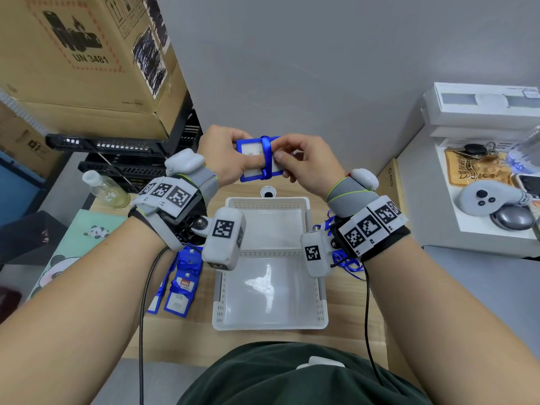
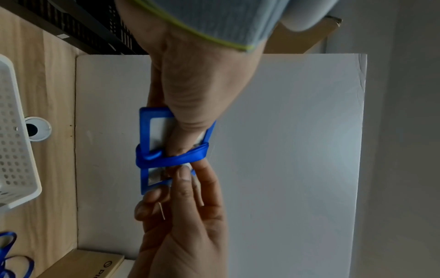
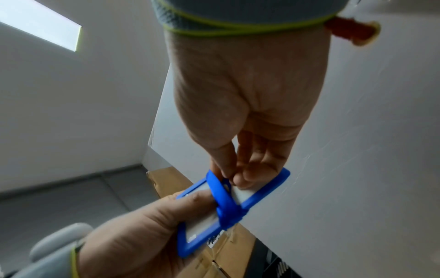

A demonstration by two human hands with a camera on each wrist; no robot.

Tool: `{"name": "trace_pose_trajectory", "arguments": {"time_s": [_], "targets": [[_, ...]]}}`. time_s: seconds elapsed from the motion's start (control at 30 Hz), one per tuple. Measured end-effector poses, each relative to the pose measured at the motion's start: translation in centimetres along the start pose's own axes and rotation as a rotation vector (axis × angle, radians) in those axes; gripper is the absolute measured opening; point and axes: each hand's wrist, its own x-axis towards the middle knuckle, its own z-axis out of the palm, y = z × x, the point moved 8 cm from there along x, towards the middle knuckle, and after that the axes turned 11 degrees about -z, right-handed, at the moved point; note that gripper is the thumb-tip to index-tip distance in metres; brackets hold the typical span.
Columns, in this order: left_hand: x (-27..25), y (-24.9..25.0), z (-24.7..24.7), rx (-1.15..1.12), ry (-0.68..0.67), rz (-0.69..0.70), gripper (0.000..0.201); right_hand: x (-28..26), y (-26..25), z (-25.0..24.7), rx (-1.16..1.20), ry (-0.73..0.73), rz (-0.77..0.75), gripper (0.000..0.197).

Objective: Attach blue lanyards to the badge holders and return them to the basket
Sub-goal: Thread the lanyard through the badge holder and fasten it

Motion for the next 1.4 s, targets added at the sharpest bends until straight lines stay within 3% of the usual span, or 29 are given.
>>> {"name": "trace_pose_trajectory", "arguments": {"time_s": [0.2,0.53,0.8,1.07,1.23,1.4], "targets": [[-0.1,0.1,0.9,-0.059,-0.075,-0.001,0.026,0.3,-0.5,-1.5,-0.196,0.118,-0.027,0.006],[0.0,-0.4,1.6,-0.126,-0.179,-0.036,0.019,0.5,-0.7,-1.1,-0.398,0.088,-0.099,0.005],[-0.3,-0.2,2.3,-0.020,-0.318,-0.024,0.018,0.6,-0.2,-1.3,-0.411,0.102,-0.122,0.005],[-1.0,0.1,3.6,0.199,-0.332,0.027,0.010,0.4,0.2,-0.8,-0.427,0.019,-0.063,0.005],[-1.2,-1.2,4.2,0.035,-0.337,-0.072,0.013,0.0,1.0,-1.2,-0.306,0.062,-0.011,0.009],[-1.3,-3.6,4.9,-0.314,-0.330,-0.172,0.010,-1.5,4.2,-1.1,0.038,0.218,0.214,0.038]]}}
